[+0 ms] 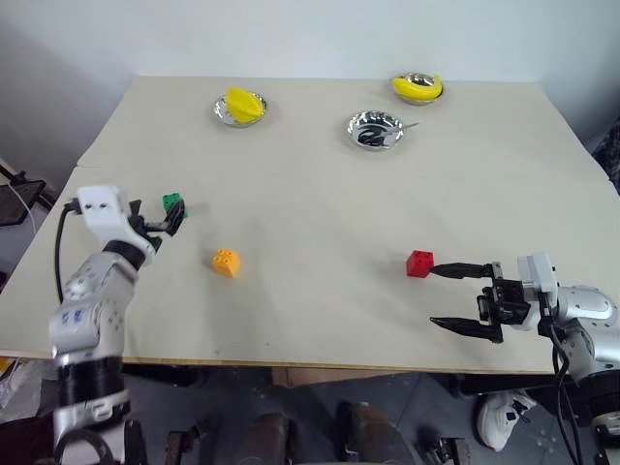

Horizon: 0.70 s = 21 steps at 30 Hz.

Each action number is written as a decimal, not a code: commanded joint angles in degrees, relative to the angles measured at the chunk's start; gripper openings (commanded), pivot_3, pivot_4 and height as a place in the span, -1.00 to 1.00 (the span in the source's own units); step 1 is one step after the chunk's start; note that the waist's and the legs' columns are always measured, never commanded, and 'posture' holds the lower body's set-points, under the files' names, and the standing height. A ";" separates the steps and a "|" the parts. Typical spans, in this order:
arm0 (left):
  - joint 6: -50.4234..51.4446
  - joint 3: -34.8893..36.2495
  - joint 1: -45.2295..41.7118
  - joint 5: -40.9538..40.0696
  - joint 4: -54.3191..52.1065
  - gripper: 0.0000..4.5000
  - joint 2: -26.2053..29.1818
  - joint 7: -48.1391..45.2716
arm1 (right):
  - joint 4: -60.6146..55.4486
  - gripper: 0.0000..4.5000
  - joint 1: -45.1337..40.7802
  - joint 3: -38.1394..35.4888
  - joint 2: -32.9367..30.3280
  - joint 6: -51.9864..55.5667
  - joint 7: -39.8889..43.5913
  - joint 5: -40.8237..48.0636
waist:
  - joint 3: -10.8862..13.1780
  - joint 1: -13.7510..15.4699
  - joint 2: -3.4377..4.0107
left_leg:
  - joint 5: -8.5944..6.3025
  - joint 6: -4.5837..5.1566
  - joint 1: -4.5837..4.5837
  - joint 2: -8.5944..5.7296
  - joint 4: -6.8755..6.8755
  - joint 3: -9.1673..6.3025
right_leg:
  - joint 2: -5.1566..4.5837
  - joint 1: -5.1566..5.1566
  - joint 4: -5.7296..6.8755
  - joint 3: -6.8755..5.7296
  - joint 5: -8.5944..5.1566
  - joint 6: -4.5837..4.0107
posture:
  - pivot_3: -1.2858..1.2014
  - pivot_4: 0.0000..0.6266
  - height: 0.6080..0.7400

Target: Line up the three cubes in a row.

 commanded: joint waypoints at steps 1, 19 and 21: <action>-0.35 -0.60 -5.89 3.99 8.53 1.00 0.55 3.48 | -2.48 1.00 -0.47 -0.74 0.82 1.11 4.11 0.18 | 0.01 -0.05 -0.01 | 0.01 -0.02 -0.04 0.01 0.00 -0.01 | 0.01 -0.05 0.01 -0.05 0.00 0.00 | 0.03 -0.52 1.00; 2.19 -2.17 -17.19 5.99 23.18 0.18 -0.97 0.57 | -6.13 1.00 0.25 -4.22 6.17 3.15 3.52 -3.37 | 0.06 0.49 -0.15 | 0.05 -0.09 -0.13 -0.01 0.26 -0.10 | -0.05 -0.02 0.03 -0.19 0.01 0.03 | 0.03 -0.52 1.00; 1.67 -2.56 -17.11 6.79 23.92 -0.12 -0.60 0.56 | -5.99 1.00 0.06 -4.37 6.47 3.14 3.56 -3.56 | 0.06 0.46 -0.15 | 0.05 -0.10 -0.13 -0.02 0.26 -0.10 | -0.05 -0.02 0.03 -0.19 0.01 0.03 | 0.03 -0.52 1.00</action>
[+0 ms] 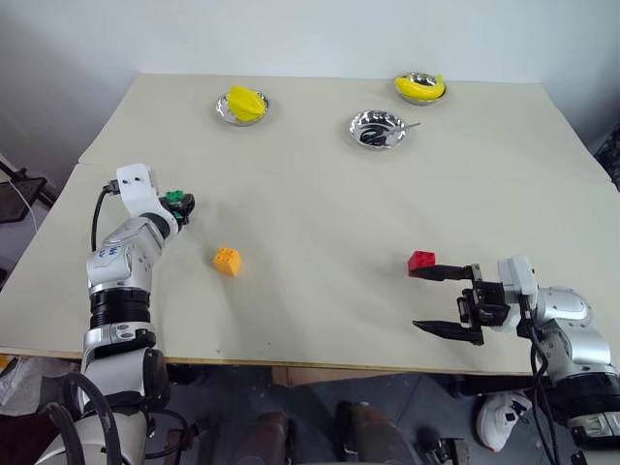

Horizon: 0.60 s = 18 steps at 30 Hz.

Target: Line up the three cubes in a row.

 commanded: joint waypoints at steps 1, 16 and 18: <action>-1.00 -0.50 -0.50 1.43 -0.01 -0.23 0.92 -0.52 | -1.29 1.00 -0.29 -2.38 0.37 0.26 3.59 0.09 | 0.00 0.00 0.00 | 0.00 -0.01 0.00 0.00 0.00 0.00 | 0.00 0.00 0.00 0.00 0.00 0.00 | 0.03 -0.52 1.00; -21.49 -10.98 0.74 -6.36 -11.61 -0.32 13.52 -58.04 | 3.58 1.00 2.45 -13.14 -5.51 0.19 2.81 -0.93 | 0.01 0.54 -0.01 | 0.02 -0.02 -0.01 -0.05 0.05 -0.11 | -0.11 0.13 -0.16 -0.11 0.00 -0.01 | 0.03 -0.52 1.00; -20.72 -12.85 -0.73 -6.82 -11.57 -0.32 13.47 -62.61 | 3.75 1.00 3.33 -14.32 -6.34 0.37 2.98 -1.18 | 0.01 0.44 -0.01 | 0.02 0.00 0.01 -0.05 0.08 -0.12 | -0.12 0.19 -0.23 -0.11 0.00 -0.01 | 0.03 -0.52 1.00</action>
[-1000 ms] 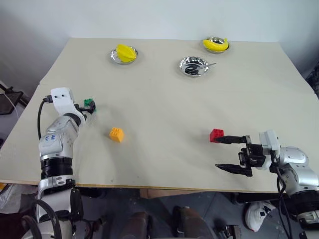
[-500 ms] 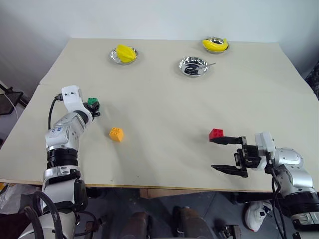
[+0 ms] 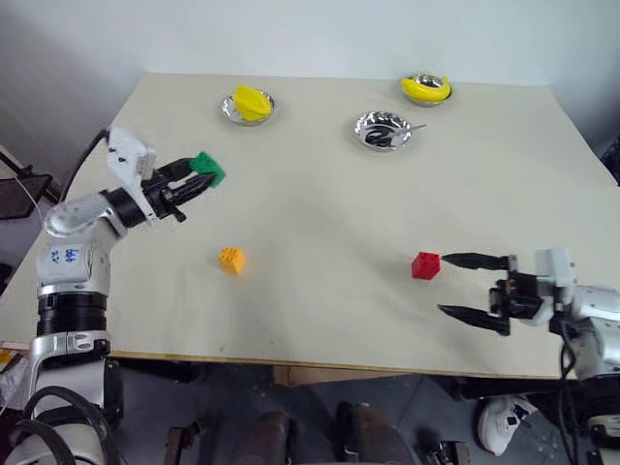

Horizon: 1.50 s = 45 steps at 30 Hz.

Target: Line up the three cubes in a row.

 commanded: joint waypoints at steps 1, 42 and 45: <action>-0.65 -6.94 -4.11 -0.17 -0.85 -0.32 -0.91 -12.81 | -0.09 1.00 3.57 -4.78 -2.74 0.73 2.97 0.56 | 0.00 -0.18 0.00 | 0.00 0.01 0.00 0.00 0.00 0.01 | 0.00 0.00 0.01 0.01 0.00 0.00 | 0.03 -0.52 1.00; -25.76 -20.51 -28.19 29.46 52.76 -0.32 -34.59 -7.30 | -27.14 1.00 28.87 -22.19 2.41 11.51 -11.36 3.29 | 0.13 1.05 -0.21 | 0.08 0.13 -0.09 -0.08 -0.17 0.24 | 0.04 -0.29 0.18 0.35 0.04 0.08 | 0.03 -0.52 1.00; -25.52 -19.73 -28.36 29.47 52.98 -0.32 -34.89 -5.75 | -27.23 1.00 28.77 -21.93 2.55 11.63 -11.46 3.22 | 0.13 1.08 -0.21 | 0.08 0.13 -0.09 -0.09 -0.17 0.24 | 0.04 -0.29 0.19 0.34 0.04 0.09 | 0.03 -0.52 1.00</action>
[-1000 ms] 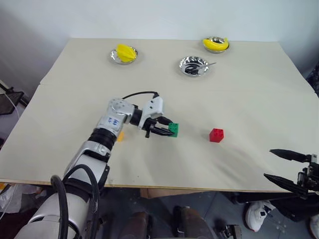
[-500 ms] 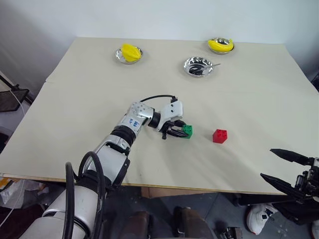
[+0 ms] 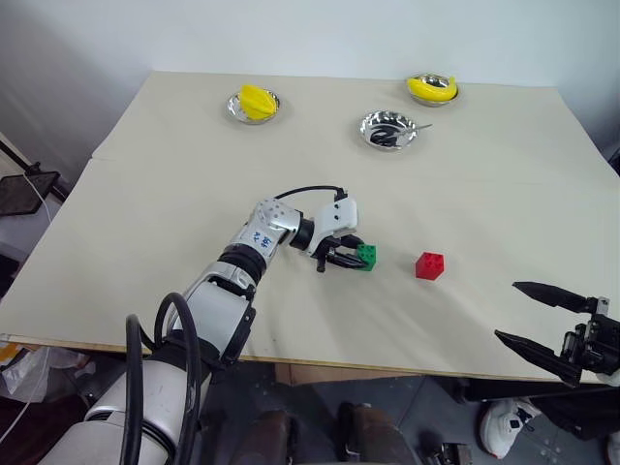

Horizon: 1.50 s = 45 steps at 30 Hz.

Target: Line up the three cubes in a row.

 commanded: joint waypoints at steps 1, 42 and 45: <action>-0.23 0.92 -1.24 0.30 0.43 -0.01 -1.11 0.60 | -1.17 1.00 -0.04 0.14 0.66 0.24 -0.17 0.66 | 0.00 0.02 0.00 | 0.00 0.00 0.00 0.00 0.00 0.00 | 0.00 0.00 0.00 0.00 0.00 0.00 | 0.03 -0.52 1.00; 23.55 59.86 93.30 -37.07 -88.33 0.99 18.44 16.78 | 20.02 1.00 -36.39 24.64 2.92 0.06 15.47 -2.58 | -0.09 -1.52 -0.04 | -0.06 0.05 -0.43 0.06 0.50 -0.09 | -0.06 -0.39 0.47 0.10 -0.08 -0.15 | 0.03 -0.52 1.00; 22.67 58.30 98.35 -37.17 -89.92 0.99 15.46 17.73 | 21.26 1.00 -37.53 25.37 2.73 -1.23 15.47 -2.72 | -0.10 -1.68 -0.04 | -0.08 0.09 -0.43 0.06 0.49 -0.08 | -0.07 -0.36 0.40 0.12 -0.10 -0.20 | 0.03 -0.52 1.00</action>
